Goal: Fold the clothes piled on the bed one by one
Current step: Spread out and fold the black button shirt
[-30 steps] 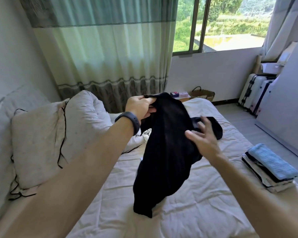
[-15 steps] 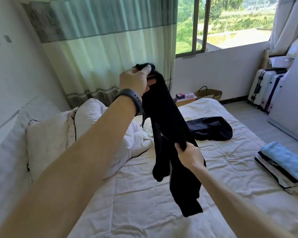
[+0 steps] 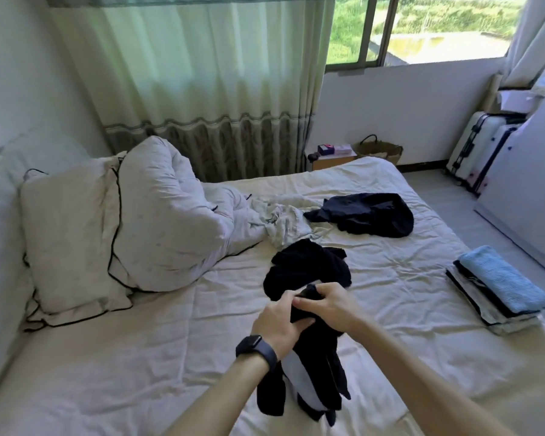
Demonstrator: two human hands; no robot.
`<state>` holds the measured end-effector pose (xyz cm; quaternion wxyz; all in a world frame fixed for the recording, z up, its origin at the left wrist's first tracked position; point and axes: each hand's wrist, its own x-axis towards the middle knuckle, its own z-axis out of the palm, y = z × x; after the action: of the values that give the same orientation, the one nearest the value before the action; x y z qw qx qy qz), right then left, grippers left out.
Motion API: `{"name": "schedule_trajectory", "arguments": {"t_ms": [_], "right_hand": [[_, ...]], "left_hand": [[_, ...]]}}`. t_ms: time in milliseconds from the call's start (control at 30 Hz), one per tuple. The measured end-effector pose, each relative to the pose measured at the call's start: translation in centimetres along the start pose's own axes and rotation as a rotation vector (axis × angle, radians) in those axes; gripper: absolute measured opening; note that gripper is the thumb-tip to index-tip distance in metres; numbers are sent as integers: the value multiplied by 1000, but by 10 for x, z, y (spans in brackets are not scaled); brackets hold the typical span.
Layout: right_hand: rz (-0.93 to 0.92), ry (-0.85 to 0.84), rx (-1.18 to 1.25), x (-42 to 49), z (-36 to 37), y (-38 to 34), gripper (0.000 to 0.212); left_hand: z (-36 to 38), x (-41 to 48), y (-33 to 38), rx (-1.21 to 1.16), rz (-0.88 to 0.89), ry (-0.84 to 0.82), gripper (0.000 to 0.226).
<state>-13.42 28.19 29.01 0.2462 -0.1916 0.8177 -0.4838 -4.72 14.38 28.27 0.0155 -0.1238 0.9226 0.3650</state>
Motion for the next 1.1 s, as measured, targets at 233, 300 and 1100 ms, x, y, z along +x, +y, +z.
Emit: {"name": "schedule_trajectory", "arguments": {"t_ms": [233, 300, 1100], "right_hand": [[-34, 458, -80, -55, 32, 42, 47], [-70, 400, -179, -71, 49, 54, 53], [-74, 358, -195, -15, -52, -17, 13]], "left_hand": [[6, 19, -8, -81, -216, 101, 27], [6, 23, -8, -197, -279, 108, 27], [-73, -3, -94, 453, -150, -469, 67]]}}
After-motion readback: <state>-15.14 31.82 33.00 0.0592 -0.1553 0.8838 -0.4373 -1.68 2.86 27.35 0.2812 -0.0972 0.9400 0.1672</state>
